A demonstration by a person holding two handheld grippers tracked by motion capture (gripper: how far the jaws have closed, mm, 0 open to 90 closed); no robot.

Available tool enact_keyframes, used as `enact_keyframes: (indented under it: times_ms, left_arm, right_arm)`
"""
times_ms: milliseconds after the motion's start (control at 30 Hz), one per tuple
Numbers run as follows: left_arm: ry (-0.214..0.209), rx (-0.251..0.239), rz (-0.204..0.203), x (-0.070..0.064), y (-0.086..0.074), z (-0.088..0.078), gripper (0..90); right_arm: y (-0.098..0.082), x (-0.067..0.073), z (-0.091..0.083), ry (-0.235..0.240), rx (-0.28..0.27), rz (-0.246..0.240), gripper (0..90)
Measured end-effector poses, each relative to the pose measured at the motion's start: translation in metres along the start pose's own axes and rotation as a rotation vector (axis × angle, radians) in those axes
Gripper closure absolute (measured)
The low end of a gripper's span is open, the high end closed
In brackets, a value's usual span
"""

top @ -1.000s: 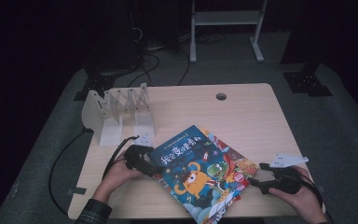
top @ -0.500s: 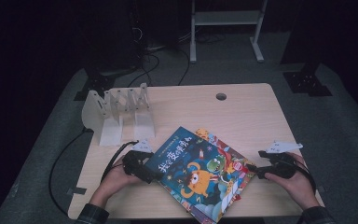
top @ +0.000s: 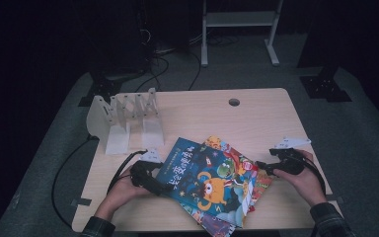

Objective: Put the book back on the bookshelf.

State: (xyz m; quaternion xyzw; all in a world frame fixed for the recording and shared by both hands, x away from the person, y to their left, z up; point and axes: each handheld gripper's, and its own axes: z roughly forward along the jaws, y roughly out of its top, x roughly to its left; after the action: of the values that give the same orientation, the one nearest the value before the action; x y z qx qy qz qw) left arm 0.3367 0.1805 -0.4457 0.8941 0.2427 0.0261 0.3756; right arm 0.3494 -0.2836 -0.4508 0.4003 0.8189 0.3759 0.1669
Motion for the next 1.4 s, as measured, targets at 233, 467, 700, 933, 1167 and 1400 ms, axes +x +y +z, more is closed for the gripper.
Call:
enact_keyframes:
  times_ms: [233, 467, 700, 933, 1167, 1400]
  left_arm:
    - [-0.003, -0.016, -0.031, 0.001, -0.006, -0.003, 0.0]
    - [0.005, -0.022, -0.046, 0.002, -0.01, -0.006, 0.0]
    - [0.018, -0.026, -0.061, 0.002, -0.015, -0.011, 0.0]
    - [0.025, -0.027, -0.086, 0.001, -0.018, -0.013, 0.0]
    - [0.053, -0.037, -0.112, 0.001, -0.018, -0.012, 0.0]
    - [0.051, -0.051, -0.146, 0.004, -0.019, -0.011, 0.0]
  right_arm:
    - [0.01, -0.005, 0.014, -0.006, 0.002, 0.022, 24.3]
    - [0.023, -0.006, 0.031, -0.022, 0.003, 0.031, 27.5]
    - [0.035, -0.004, 0.045, -0.034, 0.006, 0.036, 30.8]
    - [0.041, -0.001, 0.05, -0.03, 0.003, 0.043, 32.2]
    - [0.04, 0.015, 0.031, 0.047, -0.047, 0.046, 31.8]
    - [0.027, 0.045, 0.021, 0.132, -0.01, -0.028, 36.5]
